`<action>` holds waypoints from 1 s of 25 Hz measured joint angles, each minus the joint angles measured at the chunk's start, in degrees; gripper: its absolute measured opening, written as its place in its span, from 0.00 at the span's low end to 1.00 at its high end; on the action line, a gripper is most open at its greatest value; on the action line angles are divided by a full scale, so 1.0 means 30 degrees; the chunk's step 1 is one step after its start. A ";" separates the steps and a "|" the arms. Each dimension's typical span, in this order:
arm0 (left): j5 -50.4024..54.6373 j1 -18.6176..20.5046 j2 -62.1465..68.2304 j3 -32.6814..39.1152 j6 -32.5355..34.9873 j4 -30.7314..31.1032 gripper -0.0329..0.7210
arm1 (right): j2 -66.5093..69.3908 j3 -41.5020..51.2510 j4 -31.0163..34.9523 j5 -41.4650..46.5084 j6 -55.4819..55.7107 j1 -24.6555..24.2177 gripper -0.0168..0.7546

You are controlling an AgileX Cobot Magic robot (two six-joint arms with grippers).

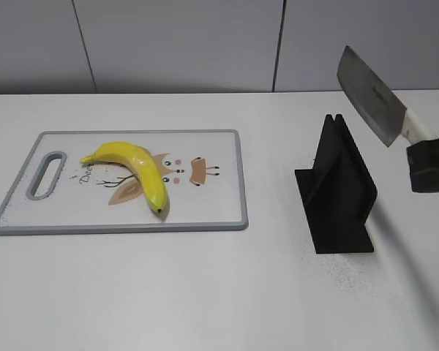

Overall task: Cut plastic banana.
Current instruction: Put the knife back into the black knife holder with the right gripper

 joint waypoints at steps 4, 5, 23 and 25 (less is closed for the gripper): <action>-0.0021 0.0000 -0.0022 0.0000 0.0000 0.0000 0.82 | 0.0909 0.0000 -0.0173 -0.0680 0.0000 0.0000 0.23; -0.0037 0.0000 -0.0022 0.0000 0.0000 0.0000 0.82 | 0.1171 0.0000 -0.0169 -0.0868 0.0000 0.0000 0.23; -0.0037 0.0000 -0.0022 0.0000 0.0000 0.0000 0.77 | 0.3398 0.0057 -0.2149 -0.3361 0.2765 0.0000 0.23; -0.0037 0.0000 -0.0022 0.0000 0.0000 0.0000 0.77 | 0.3398 0.0057 -0.2190 -0.3380 0.2849 0.0000 0.23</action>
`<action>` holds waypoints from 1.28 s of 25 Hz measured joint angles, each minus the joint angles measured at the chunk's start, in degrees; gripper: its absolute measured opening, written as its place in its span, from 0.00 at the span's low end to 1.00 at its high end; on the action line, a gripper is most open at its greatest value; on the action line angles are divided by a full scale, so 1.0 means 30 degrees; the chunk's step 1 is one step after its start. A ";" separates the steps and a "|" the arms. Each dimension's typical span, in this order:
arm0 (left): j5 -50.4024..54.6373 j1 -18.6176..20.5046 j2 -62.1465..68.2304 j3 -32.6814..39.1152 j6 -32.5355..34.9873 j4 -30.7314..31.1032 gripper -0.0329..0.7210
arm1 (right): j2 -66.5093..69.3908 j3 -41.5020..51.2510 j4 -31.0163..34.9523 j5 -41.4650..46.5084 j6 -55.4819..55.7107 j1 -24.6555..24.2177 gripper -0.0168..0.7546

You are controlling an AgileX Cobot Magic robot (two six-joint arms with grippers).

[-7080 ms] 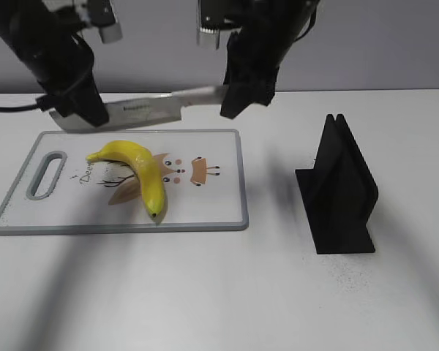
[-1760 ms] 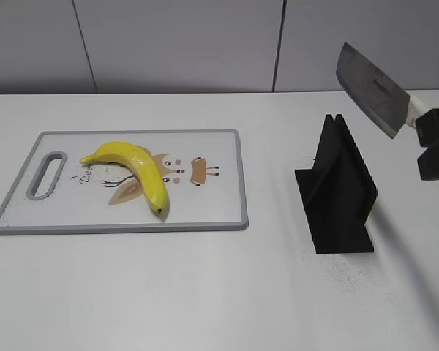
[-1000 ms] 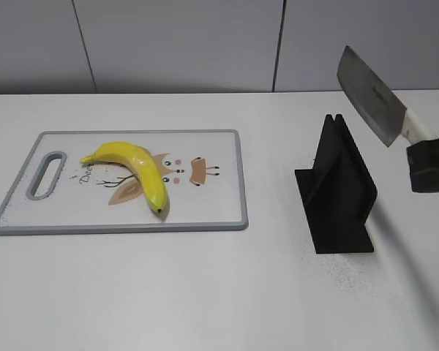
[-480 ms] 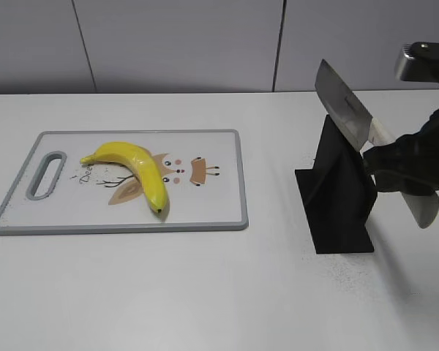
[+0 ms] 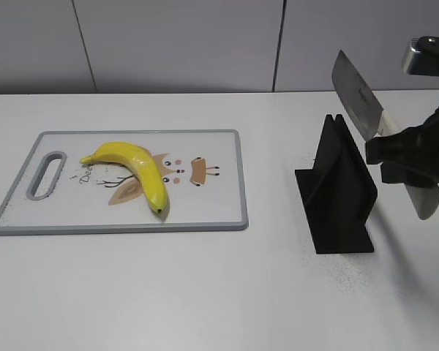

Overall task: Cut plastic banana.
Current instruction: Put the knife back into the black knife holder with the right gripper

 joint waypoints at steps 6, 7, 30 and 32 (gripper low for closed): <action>0.0000 0.0000 0.0000 0.0000 0.0000 0.0000 0.76 | 0.0216 0.0000 -0.0019 0.0000 0.0063 0.0000 0.23; 0.0000 0.0000 0.0000 0.0000 0.0000 0.0000 0.76 | 0.0292 0.0000 -0.0019 -0.0005 0.0063 0.0000 0.23; 0.0000 0.0000 0.0000 0.0000 0.0000 0.0000 0.75 | 0.0500 0.0000 0.1161 -0.0082 -0.1393 0.0000 0.23; 0.0000 0.0000 0.0000 0.0000 0.0000 0.0000 0.75 | 0.0500 0.0000 0.1065 -0.0082 -0.1360 0.0000 0.23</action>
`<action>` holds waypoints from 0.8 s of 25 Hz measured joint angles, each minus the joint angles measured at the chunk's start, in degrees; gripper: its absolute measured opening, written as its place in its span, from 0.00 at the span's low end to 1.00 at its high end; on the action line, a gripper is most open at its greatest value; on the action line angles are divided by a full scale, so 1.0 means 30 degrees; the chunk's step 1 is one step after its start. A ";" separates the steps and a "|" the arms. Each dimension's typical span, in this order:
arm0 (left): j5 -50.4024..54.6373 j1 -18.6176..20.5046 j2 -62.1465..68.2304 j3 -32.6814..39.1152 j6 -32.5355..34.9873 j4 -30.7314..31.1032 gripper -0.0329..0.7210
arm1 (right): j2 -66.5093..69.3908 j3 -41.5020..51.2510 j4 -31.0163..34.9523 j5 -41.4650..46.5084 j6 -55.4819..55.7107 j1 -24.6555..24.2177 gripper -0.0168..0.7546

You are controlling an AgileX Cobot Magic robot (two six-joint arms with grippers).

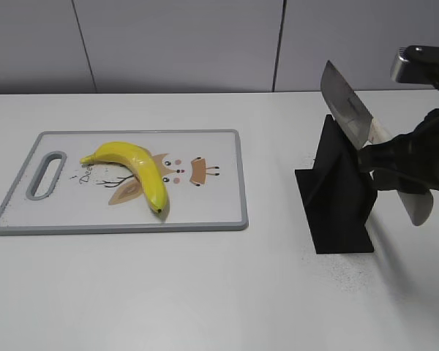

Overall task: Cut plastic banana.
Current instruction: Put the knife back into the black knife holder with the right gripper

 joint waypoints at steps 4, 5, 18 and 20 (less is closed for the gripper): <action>0.0000 0.0000 0.0000 0.0000 0.0000 0.0000 0.75 | 0.0000 0.0000 -0.0187 -0.0003 0.0197 0.0000 0.23; 0.0000 0.0000 0.0000 0.0000 0.0000 0.0000 0.75 | 0.0000 0.0000 -0.0251 -0.0020 0.0229 0.0000 0.23; 0.0000 0.0000 0.0000 0.0000 0.0000 0.0000 0.74 | 0.0000 0.0000 -0.0347 -0.0020 0.0335 0.0000 0.23; 0.0000 0.0000 0.0000 0.0000 0.0000 0.0000 0.74 | 0.0016 0.0000 -0.0355 -0.0020 0.0335 0.0000 0.23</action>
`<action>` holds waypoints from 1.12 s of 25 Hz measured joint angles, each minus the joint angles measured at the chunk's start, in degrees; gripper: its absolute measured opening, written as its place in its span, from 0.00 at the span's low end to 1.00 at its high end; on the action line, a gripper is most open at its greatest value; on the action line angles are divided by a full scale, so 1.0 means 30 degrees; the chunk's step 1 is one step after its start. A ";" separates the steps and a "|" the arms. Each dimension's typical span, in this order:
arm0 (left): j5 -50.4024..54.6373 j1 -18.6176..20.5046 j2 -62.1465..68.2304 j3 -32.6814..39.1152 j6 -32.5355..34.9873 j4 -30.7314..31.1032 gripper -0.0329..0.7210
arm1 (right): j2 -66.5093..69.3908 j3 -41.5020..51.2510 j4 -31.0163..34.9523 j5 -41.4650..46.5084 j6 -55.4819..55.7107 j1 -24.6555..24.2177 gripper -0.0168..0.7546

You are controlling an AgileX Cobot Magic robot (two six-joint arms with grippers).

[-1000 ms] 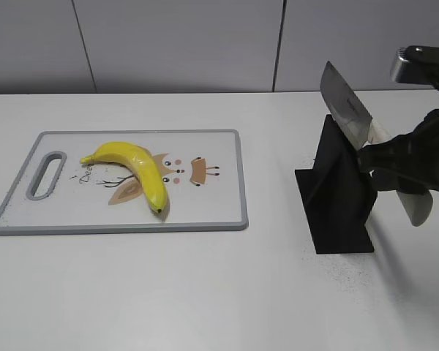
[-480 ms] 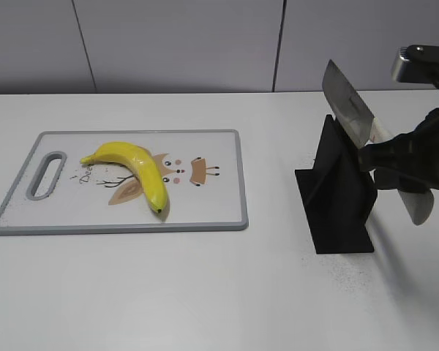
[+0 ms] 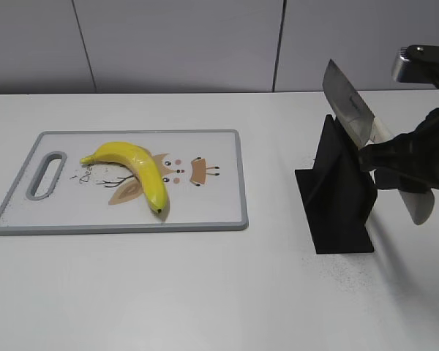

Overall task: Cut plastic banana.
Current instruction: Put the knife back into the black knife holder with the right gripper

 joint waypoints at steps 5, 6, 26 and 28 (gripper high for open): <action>0.0000 0.0000 0.0000 0.0000 0.0000 0.0000 0.74 | 0.0702 0.0000 -0.0038 0.0020 0.0000 0.0000 0.23; 0.0000 0.0000 0.0000 0.0000 0.0000 0.0000 0.74 | 0.1028 0.0000 -0.0038 0.0020 0.0000 0.0000 0.23; 0.0000 0.0000 0.0000 0.0000 0.0000 0.0000 0.74 | 0.1833 -0.0529 0.0184 -0.0286 0.0057 0.0000 0.83; 0.0000 0.0000 0.0000 0.0000 0.0000 0.0000 0.74 | 0.1662 -0.0728 0.0300 -0.0253 0.0036 0.0000 0.86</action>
